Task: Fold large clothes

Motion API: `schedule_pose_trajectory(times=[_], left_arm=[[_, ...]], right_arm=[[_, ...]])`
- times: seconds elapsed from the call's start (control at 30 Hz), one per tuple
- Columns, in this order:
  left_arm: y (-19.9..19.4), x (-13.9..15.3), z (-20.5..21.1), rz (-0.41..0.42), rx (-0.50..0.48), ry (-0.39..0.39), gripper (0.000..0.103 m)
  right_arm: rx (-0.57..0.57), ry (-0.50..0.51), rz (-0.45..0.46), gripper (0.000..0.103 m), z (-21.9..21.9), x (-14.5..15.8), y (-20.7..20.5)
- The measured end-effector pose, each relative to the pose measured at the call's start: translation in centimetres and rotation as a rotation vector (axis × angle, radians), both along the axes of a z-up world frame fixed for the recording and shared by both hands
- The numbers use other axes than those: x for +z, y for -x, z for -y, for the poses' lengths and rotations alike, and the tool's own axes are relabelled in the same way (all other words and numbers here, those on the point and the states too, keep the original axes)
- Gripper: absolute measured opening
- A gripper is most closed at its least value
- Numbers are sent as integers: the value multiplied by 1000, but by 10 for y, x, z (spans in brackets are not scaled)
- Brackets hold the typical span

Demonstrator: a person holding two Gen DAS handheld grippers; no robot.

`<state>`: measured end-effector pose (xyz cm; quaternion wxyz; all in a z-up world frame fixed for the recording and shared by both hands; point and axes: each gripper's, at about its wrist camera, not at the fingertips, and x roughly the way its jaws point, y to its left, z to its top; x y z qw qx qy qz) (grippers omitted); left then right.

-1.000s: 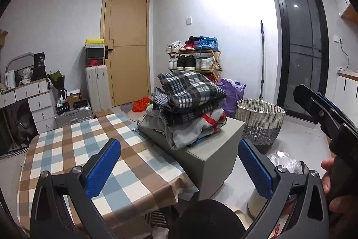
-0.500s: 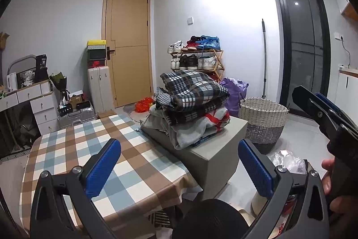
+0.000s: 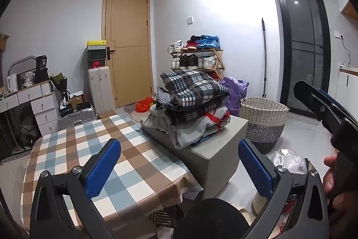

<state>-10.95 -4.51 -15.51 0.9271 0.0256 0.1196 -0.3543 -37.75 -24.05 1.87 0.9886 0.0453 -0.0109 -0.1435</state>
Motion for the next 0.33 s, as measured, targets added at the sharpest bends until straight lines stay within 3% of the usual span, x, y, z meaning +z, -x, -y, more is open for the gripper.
schedule_pose_trajectory(times=[0.33], left_arm=[[-9, -5, 0, -14, 7, 4, 102]], right_arm=[[2, -10, -16, 103, 2, -5, -8]])
